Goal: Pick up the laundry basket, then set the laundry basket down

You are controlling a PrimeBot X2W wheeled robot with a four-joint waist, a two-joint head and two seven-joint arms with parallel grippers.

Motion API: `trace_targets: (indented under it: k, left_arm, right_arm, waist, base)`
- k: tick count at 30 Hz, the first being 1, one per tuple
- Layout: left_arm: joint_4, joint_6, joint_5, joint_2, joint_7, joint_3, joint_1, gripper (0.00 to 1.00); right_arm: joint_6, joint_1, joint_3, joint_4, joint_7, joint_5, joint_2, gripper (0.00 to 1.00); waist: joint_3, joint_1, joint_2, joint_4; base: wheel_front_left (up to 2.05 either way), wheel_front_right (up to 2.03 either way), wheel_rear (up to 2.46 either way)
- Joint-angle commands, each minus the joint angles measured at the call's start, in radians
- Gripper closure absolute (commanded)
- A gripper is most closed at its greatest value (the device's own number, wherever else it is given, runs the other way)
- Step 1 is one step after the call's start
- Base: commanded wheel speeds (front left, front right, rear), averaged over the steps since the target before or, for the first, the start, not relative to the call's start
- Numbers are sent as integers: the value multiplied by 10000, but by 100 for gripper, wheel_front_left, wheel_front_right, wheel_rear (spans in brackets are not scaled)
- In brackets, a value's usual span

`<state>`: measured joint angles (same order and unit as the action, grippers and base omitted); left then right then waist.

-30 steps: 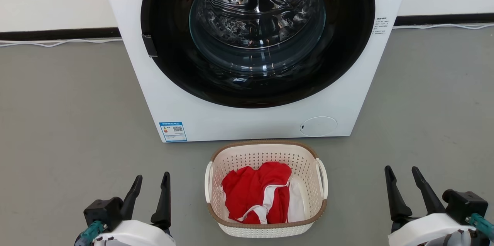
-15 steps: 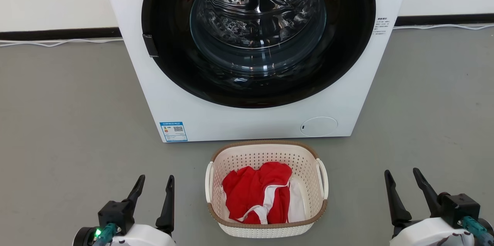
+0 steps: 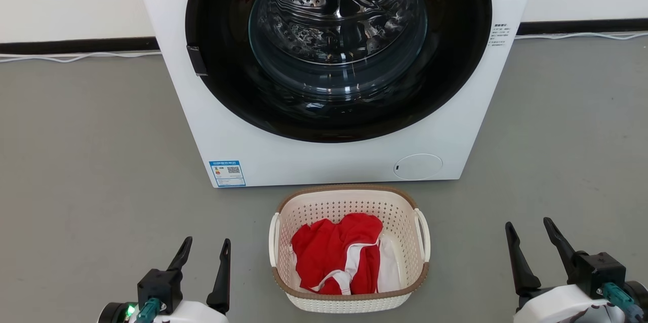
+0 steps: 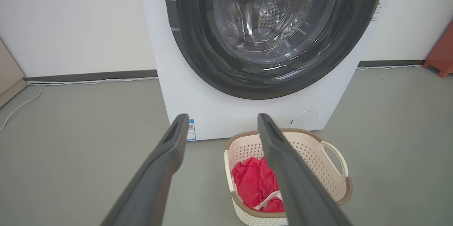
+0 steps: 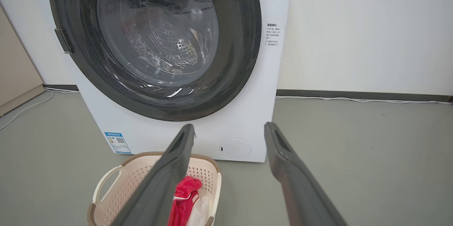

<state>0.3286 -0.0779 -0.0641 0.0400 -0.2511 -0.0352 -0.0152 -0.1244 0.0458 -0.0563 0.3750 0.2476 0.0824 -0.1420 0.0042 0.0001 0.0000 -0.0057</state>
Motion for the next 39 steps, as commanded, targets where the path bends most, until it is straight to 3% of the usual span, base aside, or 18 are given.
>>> trace_targets:
  k: [1,19,39]
  left_arm:
    - [-133,106,-129,103,-107,295,-407,0]
    - [11,156,-263,103,-107,289,-618,0]
    - [701,570,-471,103,-107,-518,-2775,0]
  right_arm:
    - [-63,343,192,-137,141,43,-144,0]
    - [-63,414,141,-68,141,41,-33,0]
    - [-63,2230,-75,433,141,117,245,0]
  waist:
    - [0,0,0,2]
    - [261,0,0,25]
    - [2834,0,0,135]
  base:
    - [0,0,0]
    - [0,0,0]
    - [0,0,0]
